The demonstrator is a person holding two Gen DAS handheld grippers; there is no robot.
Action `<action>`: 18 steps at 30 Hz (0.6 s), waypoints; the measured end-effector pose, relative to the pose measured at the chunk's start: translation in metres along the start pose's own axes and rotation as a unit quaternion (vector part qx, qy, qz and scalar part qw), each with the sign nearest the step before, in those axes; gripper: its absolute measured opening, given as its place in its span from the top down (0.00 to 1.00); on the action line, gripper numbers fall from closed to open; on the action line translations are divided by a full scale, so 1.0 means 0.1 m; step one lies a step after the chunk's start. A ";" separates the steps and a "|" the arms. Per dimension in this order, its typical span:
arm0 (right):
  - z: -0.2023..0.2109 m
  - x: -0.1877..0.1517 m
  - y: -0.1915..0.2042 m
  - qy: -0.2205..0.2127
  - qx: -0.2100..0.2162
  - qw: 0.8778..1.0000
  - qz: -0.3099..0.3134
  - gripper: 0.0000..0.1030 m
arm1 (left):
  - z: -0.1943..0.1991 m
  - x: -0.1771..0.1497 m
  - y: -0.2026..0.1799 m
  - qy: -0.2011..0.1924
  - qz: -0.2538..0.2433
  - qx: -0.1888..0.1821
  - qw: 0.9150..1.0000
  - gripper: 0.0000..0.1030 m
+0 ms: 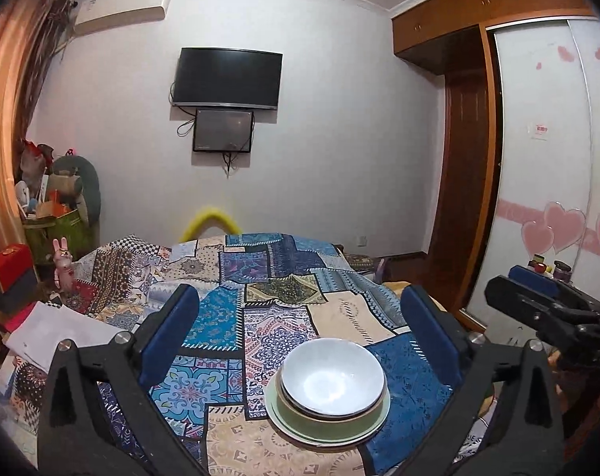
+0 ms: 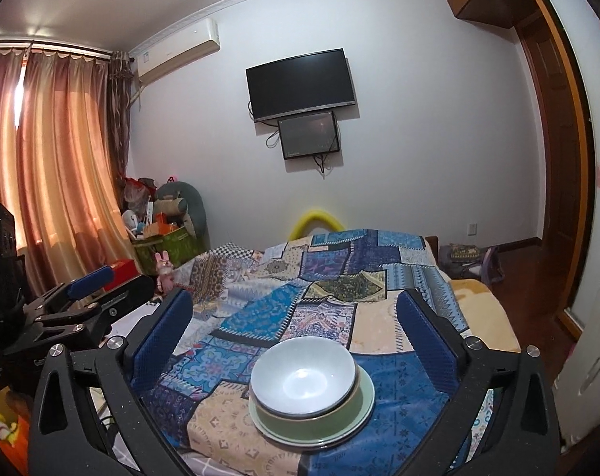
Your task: Organize plates and bowls
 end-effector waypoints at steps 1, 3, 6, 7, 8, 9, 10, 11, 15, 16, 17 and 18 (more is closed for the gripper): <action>0.02 -0.02 0.01 0.000 0.000 1.000 0.000 0.01 | 0.00 -0.01 0.00 0.001 -0.001 0.001 1.000 0.00; 0.01 -0.03 0.02 0.001 -0.001 1.000 0.002 0.00 | 0.00 -0.02 0.01 0.003 0.001 0.001 1.000 0.00; 0.02 -0.05 0.01 0.003 0.000 1.000 0.003 0.00 | 0.01 -0.03 0.01 0.004 0.001 -0.001 1.000 0.00; 0.03 -0.05 0.01 0.003 0.000 1.000 0.004 0.00 | 0.01 -0.04 0.01 0.004 0.000 -0.001 1.000 0.00; 0.05 -0.05 0.03 0.002 0.000 1.000 0.004 0.00 | 0.01 -0.04 0.00 0.003 -0.001 0.000 1.000 0.00; 0.06 -0.05 0.03 0.001 0.000 1.000 0.004 0.00 | 0.01 -0.05 -0.01 0.003 -0.003 0.001 1.000 0.00; 0.06 -0.05 0.03 0.001 0.000 1.000 0.004 0.00 | 0.01 -0.05 -0.01 0.002 -0.005 0.001 1.000 0.00; 0.06 -0.05 0.03 0.001 0.000 1.000 0.004 0.00 | 0.02 -0.05 -0.02 0.001 -0.006 0.002 1.000 0.00; 0.06 -0.05 0.03 0.002 0.001 1.000 0.002 0.00 | 0.03 -0.07 -0.05 -0.001 -0.010 0.000 1.000 0.00; 0.06 -0.06 0.03 0.003 0.001 1.000 0.002 0.00 | 0.04 -0.08 -0.06 -0.001 -0.012 -0.001 1.000 0.00; 0.06 -0.06 0.03 0.003 0.002 1.000 0.002 0.00 | 0.04 -0.08 -0.07 -0.001 -0.012 -0.002 1.000 0.00; 0.05 -0.06 0.03 0.003 0.002 1.000 0.002 0.00 | 0.04 -0.08 -0.07 -0.001 -0.012 -0.002 1.000 0.00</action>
Point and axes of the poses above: each gripper's, at about its wrist camera, not at the fingertips, and z roughly against the way its jaws point, y to its left, x to its top, the point moved 8 cm from there along -z, roughly the way its jaws point, and after that the axes turned 8 degrees about x, right-handed, at the moved point
